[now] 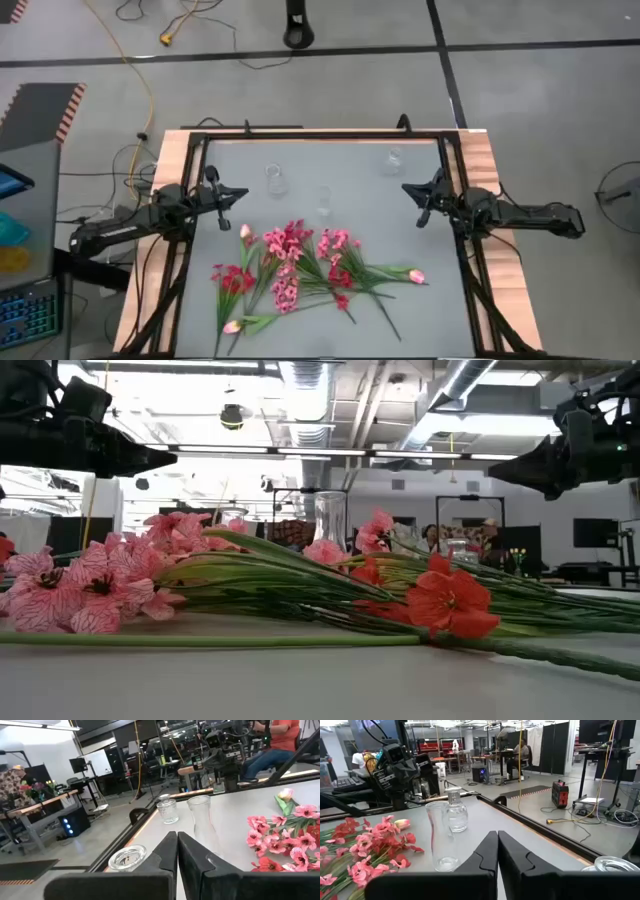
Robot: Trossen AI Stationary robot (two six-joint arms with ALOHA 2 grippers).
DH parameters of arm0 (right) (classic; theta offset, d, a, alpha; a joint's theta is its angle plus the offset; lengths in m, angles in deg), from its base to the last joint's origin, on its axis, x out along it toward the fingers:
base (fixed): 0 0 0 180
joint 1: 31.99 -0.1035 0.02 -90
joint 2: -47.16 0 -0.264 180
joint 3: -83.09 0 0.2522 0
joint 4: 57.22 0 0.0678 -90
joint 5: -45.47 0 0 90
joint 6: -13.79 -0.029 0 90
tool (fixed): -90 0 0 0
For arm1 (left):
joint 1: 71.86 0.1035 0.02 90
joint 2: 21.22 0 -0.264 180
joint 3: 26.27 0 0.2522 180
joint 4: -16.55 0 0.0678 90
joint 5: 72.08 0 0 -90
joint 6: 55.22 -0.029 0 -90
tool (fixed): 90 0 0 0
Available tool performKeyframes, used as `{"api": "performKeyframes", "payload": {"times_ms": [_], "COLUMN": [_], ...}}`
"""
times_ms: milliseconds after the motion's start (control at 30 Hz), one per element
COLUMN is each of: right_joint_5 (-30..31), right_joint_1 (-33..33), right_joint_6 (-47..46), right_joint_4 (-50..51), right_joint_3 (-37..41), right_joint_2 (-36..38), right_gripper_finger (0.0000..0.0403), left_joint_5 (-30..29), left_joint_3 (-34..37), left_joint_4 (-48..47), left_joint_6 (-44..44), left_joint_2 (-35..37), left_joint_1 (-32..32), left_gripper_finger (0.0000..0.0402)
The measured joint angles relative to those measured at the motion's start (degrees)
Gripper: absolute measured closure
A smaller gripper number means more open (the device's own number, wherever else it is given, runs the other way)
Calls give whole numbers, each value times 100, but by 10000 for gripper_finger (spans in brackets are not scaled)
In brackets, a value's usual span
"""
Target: Sort flowers into vase by color
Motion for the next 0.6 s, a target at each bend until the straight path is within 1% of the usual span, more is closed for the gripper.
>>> {"api": "performKeyframes", "payload": {"times_ms": [600], "right_joint_5": [0], "right_joint_1": [0], "right_joint_6": [0], "right_joint_4": [0], "right_joint_3": [0], "right_joint_2": [0], "right_gripper_finger": [365], "left_joint_5": [-2], "left_joint_3": [1], "left_joint_4": [1], "left_joint_6": [0], "left_joint_2": [-77], "left_joint_1": [0], "left_gripper_finger": [402]}}
